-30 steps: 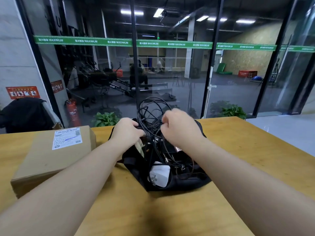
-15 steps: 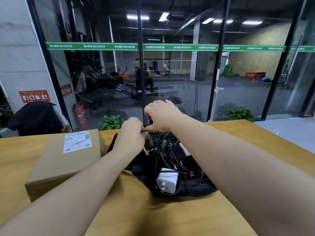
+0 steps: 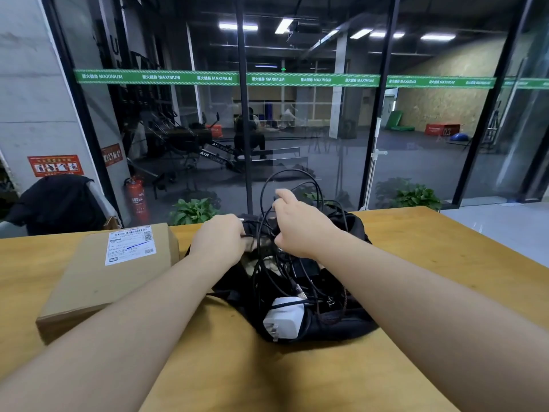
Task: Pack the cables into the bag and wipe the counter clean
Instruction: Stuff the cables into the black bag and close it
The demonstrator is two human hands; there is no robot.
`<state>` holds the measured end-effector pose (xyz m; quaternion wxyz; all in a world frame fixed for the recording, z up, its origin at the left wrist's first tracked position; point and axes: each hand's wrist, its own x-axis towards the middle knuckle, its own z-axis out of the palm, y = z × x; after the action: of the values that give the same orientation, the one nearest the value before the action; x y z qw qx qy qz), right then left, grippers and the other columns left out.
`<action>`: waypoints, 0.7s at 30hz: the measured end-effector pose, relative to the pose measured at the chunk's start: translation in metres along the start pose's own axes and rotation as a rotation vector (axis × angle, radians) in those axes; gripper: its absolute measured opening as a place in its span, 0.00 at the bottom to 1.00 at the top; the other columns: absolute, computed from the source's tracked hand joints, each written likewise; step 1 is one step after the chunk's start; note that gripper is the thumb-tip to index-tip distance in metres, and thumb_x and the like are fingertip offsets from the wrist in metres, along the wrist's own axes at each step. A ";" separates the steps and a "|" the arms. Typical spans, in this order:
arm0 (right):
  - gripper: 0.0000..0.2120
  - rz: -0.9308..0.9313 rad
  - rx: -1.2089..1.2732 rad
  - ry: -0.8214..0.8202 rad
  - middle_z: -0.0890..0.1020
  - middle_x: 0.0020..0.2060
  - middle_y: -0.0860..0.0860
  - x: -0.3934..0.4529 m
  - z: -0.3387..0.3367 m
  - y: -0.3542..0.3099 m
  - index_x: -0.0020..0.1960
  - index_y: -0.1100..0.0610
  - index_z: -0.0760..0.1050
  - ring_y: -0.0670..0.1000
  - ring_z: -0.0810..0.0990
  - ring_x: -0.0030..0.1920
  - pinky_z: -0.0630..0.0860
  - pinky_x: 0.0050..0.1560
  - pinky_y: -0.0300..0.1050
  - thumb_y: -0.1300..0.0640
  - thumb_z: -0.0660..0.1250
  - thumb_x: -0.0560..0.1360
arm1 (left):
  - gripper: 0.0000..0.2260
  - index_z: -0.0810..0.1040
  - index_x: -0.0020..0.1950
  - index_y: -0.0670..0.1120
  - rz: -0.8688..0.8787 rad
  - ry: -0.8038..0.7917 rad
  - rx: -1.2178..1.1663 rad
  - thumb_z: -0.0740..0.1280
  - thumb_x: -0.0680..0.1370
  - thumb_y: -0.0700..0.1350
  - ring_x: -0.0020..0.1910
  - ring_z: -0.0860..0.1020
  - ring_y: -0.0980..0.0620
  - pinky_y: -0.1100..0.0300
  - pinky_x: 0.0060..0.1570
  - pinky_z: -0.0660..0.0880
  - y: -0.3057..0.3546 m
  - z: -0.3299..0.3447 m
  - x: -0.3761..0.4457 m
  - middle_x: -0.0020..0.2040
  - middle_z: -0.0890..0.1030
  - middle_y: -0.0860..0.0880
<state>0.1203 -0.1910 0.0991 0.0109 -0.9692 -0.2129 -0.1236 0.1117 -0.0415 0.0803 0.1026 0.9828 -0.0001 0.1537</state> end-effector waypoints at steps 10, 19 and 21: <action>0.29 -0.065 0.109 -0.127 0.62 0.74 0.54 -0.021 0.020 -0.002 0.74 0.57 0.59 0.59 0.64 0.71 0.66 0.68 0.57 0.66 0.60 0.74 | 0.07 0.79 0.43 0.45 -0.190 0.330 -0.651 0.65 0.77 0.47 0.35 0.76 0.53 0.60 0.33 0.69 0.018 -0.004 0.002 0.37 0.80 0.50; 0.28 -0.126 0.038 -0.231 0.67 0.72 0.44 -0.019 0.044 -0.003 0.72 0.45 0.64 0.55 0.64 0.61 0.58 0.48 0.46 0.64 0.54 0.76 | 0.05 0.79 0.42 0.46 -0.161 0.486 -0.932 0.66 0.77 0.44 0.33 0.75 0.61 0.69 0.37 0.70 0.033 -0.032 0.000 0.31 0.78 0.54; 0.28 -0.109 0.083 -0.332 0.70 0.69 0.49 -0.018 0.049 -0.004 0.71 0.44 0.65 0.57 0.63 0.64 0.60 0.52 0.49 0.63 0.54 0.75 | 0.05 0.80 0.42 0.47 -0.095 0.441 -0.884 0.67 0.76 0.45 0.30 0.74 0.63 0.72 0.34 0.69 0.033 -0.034 -0.002 0.31 0.77 0.55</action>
<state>0.1148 -0.1910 0.0469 0.0089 -0.9620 -0.2687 0.0464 0.0985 -0.0674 0.1177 0.5141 0.7881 0.0013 0.3384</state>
